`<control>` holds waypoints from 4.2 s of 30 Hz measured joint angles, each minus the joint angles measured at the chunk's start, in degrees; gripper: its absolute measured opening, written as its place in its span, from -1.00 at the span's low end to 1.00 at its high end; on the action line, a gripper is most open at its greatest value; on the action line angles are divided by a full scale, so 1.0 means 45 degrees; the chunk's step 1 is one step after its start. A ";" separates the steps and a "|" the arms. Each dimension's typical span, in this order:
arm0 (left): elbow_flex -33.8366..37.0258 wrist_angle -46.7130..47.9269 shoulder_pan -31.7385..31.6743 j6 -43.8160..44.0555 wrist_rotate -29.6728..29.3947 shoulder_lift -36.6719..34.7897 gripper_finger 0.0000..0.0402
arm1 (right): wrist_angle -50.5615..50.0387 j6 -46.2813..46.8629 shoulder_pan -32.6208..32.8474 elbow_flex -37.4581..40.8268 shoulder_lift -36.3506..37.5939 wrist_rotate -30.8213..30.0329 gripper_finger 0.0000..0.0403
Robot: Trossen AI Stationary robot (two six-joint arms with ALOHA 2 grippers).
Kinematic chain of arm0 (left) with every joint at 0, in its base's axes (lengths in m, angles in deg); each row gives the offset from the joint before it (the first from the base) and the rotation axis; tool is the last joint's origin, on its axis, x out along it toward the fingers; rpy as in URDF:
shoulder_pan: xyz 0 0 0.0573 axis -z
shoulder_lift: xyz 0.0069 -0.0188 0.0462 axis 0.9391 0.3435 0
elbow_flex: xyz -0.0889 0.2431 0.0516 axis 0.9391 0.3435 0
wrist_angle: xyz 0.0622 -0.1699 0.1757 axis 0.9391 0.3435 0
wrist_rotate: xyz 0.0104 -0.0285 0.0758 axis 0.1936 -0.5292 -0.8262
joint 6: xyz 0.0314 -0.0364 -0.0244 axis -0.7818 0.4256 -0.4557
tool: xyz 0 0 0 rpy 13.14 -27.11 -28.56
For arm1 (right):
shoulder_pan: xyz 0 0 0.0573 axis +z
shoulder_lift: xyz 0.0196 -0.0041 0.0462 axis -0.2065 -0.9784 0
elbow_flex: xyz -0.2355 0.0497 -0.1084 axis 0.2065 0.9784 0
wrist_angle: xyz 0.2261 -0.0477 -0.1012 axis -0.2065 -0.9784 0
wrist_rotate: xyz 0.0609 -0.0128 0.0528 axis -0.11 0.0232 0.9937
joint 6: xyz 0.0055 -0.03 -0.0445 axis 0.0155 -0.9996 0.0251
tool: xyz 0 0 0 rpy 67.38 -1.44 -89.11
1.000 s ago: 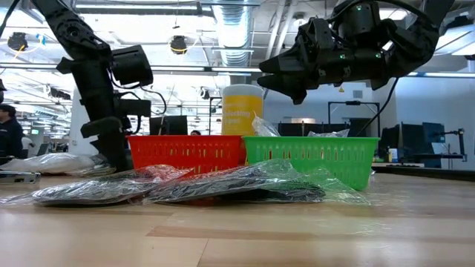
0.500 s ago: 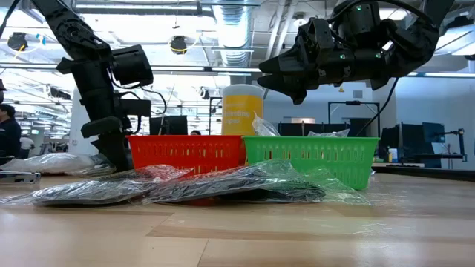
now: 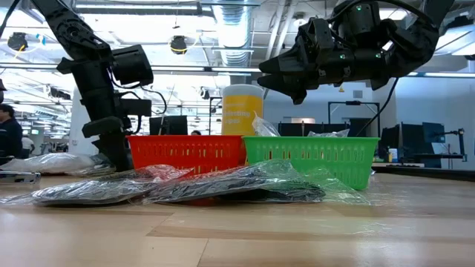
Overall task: Pick & Place Travel size toiletries
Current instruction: Put the deodorant into the left green bin, then put the nail cutter into the right green bin
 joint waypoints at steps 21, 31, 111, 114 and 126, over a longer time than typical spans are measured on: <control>0.0001 -0.0115 0.0157 0.1903 0.1619 -0.3880 0.03 | 0.0000 -0.0004 0.0000 0.0000 0.0000 -0.0002 -0.08; 0.0003 -0.1940 0.1939 0.2994 0.2020 -0.3876 0.02 | 0.0000 0.0000 0.0160 -0.0009 0.0000 -0.0002 -0.10; -0.2137 -0.9175 0.1205 0.2190 0.1219 0.3526 0.16 | 0.0087 -0.0005 0.0239 -0.0024 0.0000 -0.0002 -0.16; -0.2137 -0.9209 0.1205 0.1999 0.1219 0.3526 0.15 | 0.0087 -0.0005 0.0238 -0.0024 0.0000 -0.0002 -0.15; -0.2108 -0.7589 0.1205 0.2184 -0.1178 0.2719 0.15 | -0.0090 -0.0005 0.0238 -0.0029 0.0000 -0.0002 -0.15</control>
